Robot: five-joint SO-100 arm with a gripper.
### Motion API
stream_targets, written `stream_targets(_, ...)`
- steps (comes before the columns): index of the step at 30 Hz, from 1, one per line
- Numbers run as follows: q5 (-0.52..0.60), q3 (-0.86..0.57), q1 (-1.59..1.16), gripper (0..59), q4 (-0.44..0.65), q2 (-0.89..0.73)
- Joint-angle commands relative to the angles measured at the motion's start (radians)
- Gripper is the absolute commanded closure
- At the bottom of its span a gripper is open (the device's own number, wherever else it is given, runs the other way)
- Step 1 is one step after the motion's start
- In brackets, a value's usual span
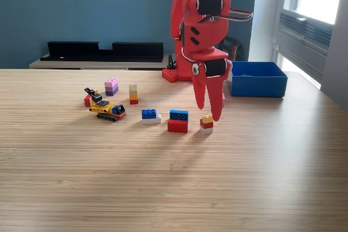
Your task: Grasp a lego block and put it in the bin.
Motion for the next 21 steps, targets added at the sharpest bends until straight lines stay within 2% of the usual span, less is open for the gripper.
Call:
stream_targets(1, -0.005, -0.112, -0.009, 31.7, 0.008, -0.026)
stream_targets(10, -0.003, -0.181, -0.008, 34.8, 0.008, -0.124)
stream_targets(15, 0.006, -0.215, -0.008, 38.5, 0.008, -0.173)
stream_targets(17, 0.006, -0.233, -0.008, 43.5, 0.012, -0.192)
stream_targets(21, 0.046, -0.261, -0.008, 58.5, 0.015, -0.207)
